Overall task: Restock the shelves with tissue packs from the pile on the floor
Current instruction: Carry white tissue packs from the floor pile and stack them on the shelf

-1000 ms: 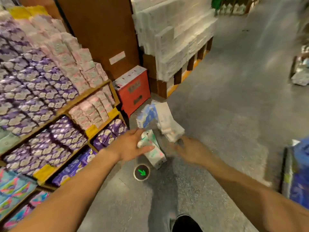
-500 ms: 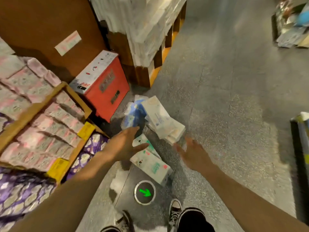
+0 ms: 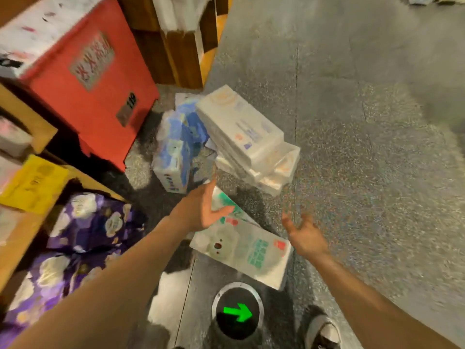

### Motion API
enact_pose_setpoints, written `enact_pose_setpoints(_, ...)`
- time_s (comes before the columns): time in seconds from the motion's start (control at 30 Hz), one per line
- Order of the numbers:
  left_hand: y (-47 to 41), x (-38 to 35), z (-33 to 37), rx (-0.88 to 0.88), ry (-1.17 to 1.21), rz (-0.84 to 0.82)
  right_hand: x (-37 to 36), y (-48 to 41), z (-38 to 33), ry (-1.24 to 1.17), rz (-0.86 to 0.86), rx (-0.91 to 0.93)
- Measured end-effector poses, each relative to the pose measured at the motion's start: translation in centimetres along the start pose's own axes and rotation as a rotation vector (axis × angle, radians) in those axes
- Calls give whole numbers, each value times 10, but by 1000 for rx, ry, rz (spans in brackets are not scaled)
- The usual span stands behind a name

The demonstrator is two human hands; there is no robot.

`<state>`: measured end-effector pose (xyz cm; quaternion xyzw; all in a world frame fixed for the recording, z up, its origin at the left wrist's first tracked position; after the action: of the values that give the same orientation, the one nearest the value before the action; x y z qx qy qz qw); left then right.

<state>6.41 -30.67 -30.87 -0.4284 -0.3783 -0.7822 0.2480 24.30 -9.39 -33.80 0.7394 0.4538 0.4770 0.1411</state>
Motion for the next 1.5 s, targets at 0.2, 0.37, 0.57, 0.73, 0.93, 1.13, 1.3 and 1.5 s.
enact_pose_setpoints(0.2,-71,-127,-98,97,66,-115,-80,-82,66,-74,65,-187)
enact_pose_setpoints(0.37,-105,-181,-134,164,131,-215,-134,-138,137,-386,70,-319)
enact_pose_setpoints(0.57,-110,-220,-150,204,201,-245,-160,-135,137,-669,-58,-238)
enact_pose_setpoints(0.73,-98,-185,-138,182,262,-119,-130,-126,113,-636,45,-194)
enact_pose_setpoints(0.93,-64,-67,-80,232,283,38,-38,-82,56,-647,59,-80)
enact_pose_setpoints(1.13,24,106,20,186,375,143,111,63,-34,-729,182,-12)
enact_pose_setpoints(1.3,114,244,132,87,405,131,255,233,-85,-818,345,50)
enact_pose_setpoints(1.5,212,357,287,-74,475,55,398,421,-82,-825,501,59)
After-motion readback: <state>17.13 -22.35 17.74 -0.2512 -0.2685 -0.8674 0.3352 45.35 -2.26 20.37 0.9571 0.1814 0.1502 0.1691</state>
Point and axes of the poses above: each hand's wrist, its own y-axis away from the middle knuckle, its own x-axis out of the back of the hand, z = x × y, the point moved 5 cm from there along -y, towards the middle knuckle, and after that the axes turned 6 degrees about -y, right-handed, at the moved point
